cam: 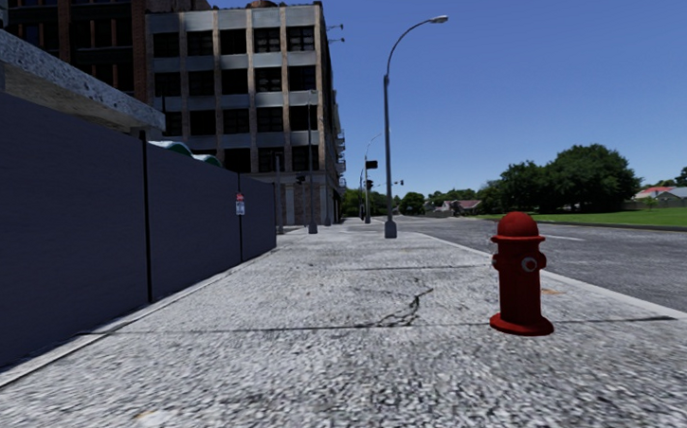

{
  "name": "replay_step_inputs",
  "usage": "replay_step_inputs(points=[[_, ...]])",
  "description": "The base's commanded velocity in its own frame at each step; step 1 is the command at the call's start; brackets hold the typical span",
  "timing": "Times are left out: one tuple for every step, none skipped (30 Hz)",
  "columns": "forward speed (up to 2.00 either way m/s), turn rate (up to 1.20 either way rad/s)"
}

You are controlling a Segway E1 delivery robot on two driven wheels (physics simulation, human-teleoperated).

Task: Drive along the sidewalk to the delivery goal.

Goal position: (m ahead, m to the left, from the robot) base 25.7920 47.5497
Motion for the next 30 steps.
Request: replay_step_inputs(points=[[2.0, 0.07], [2.0, 0.05], [2.0, 0.05], [2.0, 0.0], [2.0, 0.0], [2.0, 0.0], [2.0, 0.0], [2.0, 0.0], [2.0, 0.0], [2.0, 0.0], [2.0, 0.0], [2.0, 0.0], [2.0, 0.0], [2.0, 0.0], [2.0, 0.0], [2.0, 0.0], [2.0, 0.0], [2.0, 0.0], [2.0, 0.0], [2.0, 0.0], [2.0, 0.0], [2.0, 0.0], [2.0, 0.0], [2.0, 0.0], [2.0, 0.0], [2.0, 0.0], [2.0, 0.0], [2.0, 0.0], [2.0, 0.0], [2.0, 0.0]])
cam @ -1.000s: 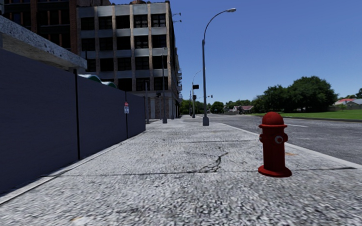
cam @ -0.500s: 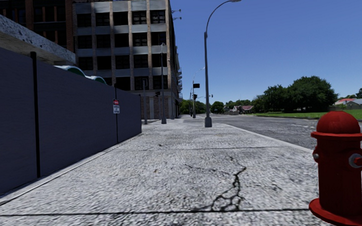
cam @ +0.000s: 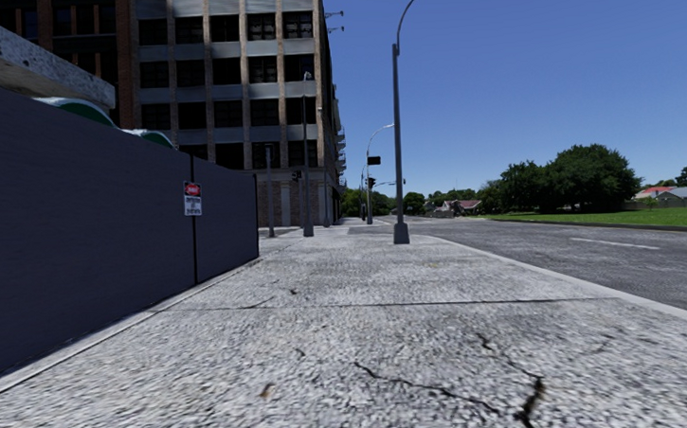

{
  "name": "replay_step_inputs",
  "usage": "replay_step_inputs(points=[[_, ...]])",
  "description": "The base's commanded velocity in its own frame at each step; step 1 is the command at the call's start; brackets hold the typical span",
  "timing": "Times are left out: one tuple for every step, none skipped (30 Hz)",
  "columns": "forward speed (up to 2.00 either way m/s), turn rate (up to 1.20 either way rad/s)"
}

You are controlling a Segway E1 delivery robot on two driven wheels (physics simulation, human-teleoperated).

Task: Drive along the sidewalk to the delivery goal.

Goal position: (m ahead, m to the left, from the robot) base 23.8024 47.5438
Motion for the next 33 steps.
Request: replay_step_inputs(points=[[2.0, 0.0], [2.0, 0.0], [2.0, 0.0], [2.0, 0.0], [2.0, 0.0], [2.0, 0.0], [2.0, 0.0], [2.0, 0.0], [2.0, 0.0], [2.0, 0.0], [2.0, 0.0], [2.0, 0.0], [2.0, 0.0], [2.0, 0.0], [2.0, 0.0], [2.0, 0.0], [2.0, 0.0], [2.0, 0.0], [2.0, 0.0], [2.0, 0.0], [2.0, 0.0], [2.0, 0.0], [2.0, 0.0], [2.0, 0.0], [2.0, 0.0], [2.0, 0.0], [2.0, 0.0], [2.0, 0.0], [2.0, 0.0], [2.0, 0.0], [2.0, 0.0], [2.0, 0.0], [2.0, 0.0]])
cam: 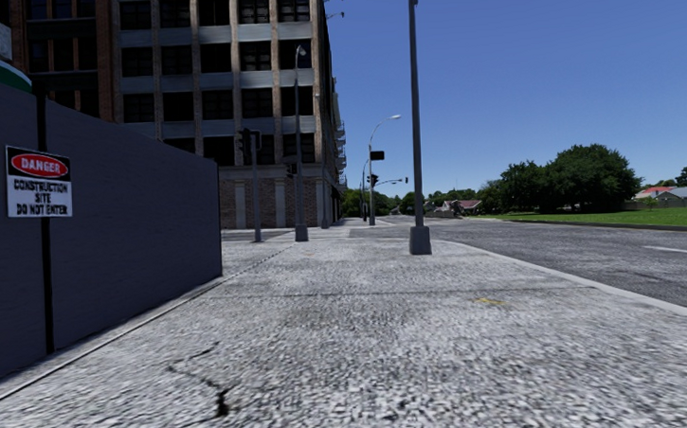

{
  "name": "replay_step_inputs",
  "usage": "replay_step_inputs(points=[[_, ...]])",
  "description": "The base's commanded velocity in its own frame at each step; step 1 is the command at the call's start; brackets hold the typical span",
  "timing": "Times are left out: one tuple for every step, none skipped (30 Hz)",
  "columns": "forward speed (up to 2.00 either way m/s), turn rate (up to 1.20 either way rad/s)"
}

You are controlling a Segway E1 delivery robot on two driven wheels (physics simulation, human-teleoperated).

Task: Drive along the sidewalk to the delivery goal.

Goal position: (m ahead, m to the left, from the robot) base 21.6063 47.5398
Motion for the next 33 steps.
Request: replay_step_inputs(points=[[2.0, 0.0], [2.0, 0.01], [2.0, 0.01], [2.0, 0.01], [2.0, 0.02], [2.0, 0.05], [2.0, 0.11], [2.0, 0.2], [2.0, 0.2], [2.0, 0.26], [2.0, 0.27], [2.0, 0.28], [2.0, 0.28], [2.0, 0.28], [2.0, 0.28], [2.0, 0.28], [2.0, 0.28], [2.0, 0.28], [2.0, 0.28], [2.0, 0.28], [2.0, 0.28], [2.0, 0.28], [2.0, 0.28], [2.0, 0.28], [2.0, 0.28], [2.0, 0.28], [2.0, 0.28], [2.0, 0.28], [2.0, 0.28], [2.0, 0.28], [2.0, 0.28], [2.0, 0.28], [2.0, 0.28]])
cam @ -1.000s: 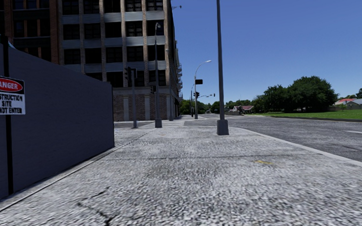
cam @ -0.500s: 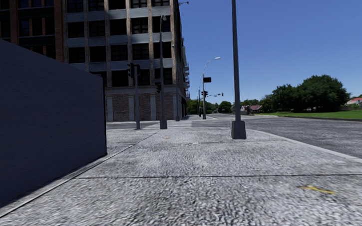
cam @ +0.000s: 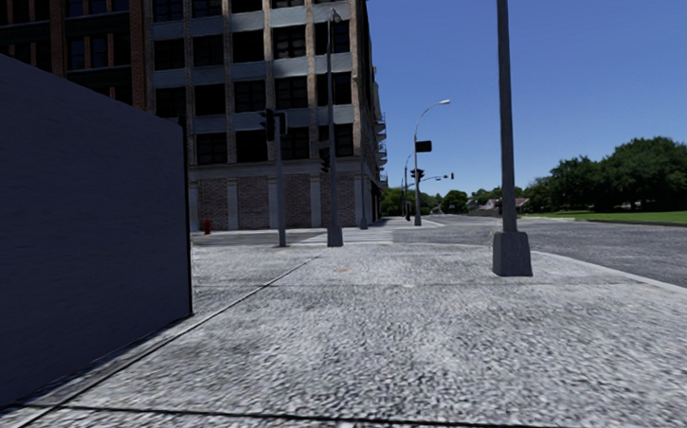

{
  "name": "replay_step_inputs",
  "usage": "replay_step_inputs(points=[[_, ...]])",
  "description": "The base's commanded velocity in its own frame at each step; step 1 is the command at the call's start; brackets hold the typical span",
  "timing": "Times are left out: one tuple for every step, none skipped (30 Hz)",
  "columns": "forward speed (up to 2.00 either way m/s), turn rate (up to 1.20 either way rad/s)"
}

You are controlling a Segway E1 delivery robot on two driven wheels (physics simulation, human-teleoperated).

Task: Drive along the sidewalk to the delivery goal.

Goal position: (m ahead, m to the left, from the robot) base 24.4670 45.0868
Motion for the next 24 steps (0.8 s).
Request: replay_step_inputs(points=[[2.0, 0.28], [2.0, 0.28], [2.0, 0.28], [2.0, 0.28], [2.0, 0.28], [2.0, 0.28], [2.0, 0.28], [2.0, 0.28], [2.0, 0.28], [2.0, 0.28], [2.0, 0.28], [2.0, 0.28], [2.0, 0.28], [2.0, 0.28], [2.0, 0.28], [2.0, 0.28], [2.0, 0.28], [2.0, 0.28], [2.0, 0.28], [2.0, 0.28], [2.0, 0.28], [2.0, 0.28], [2.0, 0.28], [2.0, 0.28]])
